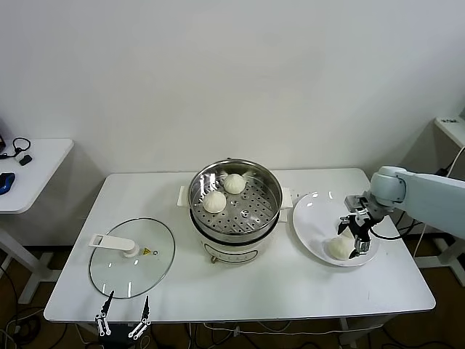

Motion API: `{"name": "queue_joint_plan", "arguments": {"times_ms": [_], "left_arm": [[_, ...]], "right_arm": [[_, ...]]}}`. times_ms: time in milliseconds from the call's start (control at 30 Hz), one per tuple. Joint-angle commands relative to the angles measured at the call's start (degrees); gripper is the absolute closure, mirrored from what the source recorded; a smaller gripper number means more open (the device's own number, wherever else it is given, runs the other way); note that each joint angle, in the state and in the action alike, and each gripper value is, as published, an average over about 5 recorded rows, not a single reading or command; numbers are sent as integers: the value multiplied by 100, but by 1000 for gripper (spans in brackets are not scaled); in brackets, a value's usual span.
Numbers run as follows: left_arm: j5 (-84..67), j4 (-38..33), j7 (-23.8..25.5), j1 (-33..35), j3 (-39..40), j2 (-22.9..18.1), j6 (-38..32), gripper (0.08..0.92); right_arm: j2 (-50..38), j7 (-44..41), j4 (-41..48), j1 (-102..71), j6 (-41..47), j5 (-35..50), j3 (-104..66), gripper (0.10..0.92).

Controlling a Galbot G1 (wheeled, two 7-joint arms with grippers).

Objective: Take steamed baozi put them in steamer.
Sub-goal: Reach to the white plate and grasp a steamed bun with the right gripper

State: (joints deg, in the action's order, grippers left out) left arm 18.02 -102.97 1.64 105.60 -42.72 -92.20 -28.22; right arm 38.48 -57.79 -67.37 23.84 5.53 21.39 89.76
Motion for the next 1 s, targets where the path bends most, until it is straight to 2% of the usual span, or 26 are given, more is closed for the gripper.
{"name": "queue_joint_plan", "arguments": {"times_ms": [33,533,733,1000], "left_arm": [[9,0,0,7,2,-31,-4,177],[15,0,-3,7,-4,-23,-5,177],[21,7,-3,-2,-2,-36,-3,177],[25,-15,-4,-9,6,-50,4,177]], "right_arm": [[47,5,196,-213,0,-60,-178,203],[165,9,314,-380,14,-75,-325,206],[150,-14,302,-373,10,-72,-309,271],[127,-13,288,-343,15,-65,-320,434]]}}
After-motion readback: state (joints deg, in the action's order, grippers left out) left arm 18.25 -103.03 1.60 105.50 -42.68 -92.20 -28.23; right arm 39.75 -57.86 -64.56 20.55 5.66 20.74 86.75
